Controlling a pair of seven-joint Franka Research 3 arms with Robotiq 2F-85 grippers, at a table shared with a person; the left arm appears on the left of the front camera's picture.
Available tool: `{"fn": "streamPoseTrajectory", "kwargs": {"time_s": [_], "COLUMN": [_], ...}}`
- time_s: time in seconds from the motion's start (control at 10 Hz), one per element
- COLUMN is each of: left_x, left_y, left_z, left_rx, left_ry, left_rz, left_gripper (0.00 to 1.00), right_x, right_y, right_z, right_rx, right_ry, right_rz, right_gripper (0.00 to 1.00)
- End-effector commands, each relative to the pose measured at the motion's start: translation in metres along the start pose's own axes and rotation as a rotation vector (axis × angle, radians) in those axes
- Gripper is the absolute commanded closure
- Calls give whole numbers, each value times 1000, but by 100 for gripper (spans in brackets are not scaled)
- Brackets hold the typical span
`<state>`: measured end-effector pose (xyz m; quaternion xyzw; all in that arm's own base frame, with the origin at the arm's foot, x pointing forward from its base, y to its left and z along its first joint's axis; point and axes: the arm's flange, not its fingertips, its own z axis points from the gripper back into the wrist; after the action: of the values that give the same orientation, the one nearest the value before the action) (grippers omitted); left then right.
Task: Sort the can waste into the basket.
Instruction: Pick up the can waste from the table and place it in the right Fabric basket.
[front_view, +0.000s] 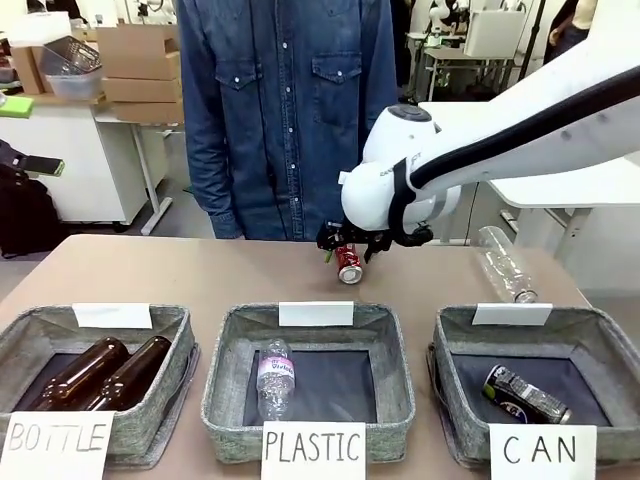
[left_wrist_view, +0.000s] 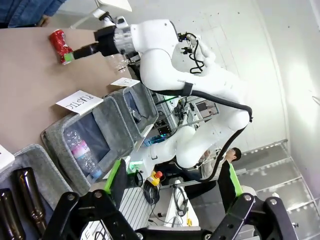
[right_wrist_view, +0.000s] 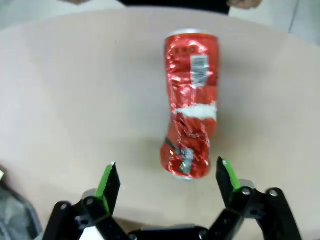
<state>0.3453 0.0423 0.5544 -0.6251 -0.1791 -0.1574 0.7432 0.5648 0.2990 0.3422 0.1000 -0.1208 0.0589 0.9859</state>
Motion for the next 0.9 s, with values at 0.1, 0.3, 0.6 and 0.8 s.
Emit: {"fn": "streamPoseTrajectory", "kwargs": {"time_s": [0.1, 0.3, 0.6, 0.8], "left_x": [1, 1, 1, 1], "left_y": [-4, -4, -4, -4], "left_z": [-1, -1, -1, -1], "left_rx": [-19, -19, -19, -19], "left_ry": [-12, -12, -12, -12], "left_rz": [4, 4, 4, 4], "left_gripper": [4, 4, 4, 4], "right_x": [28, 30, 27, 27], "right_y": [12, 11, 9, 10], "right_z": [-31, -42, -44, -41], "right_rx": [-66, -75, -66, -68], "right_ry": [41, 58, 53, 37], "right_rz": [-27, -45, -41, -37], "right_gripper": [0, 0, 0, 59]}}
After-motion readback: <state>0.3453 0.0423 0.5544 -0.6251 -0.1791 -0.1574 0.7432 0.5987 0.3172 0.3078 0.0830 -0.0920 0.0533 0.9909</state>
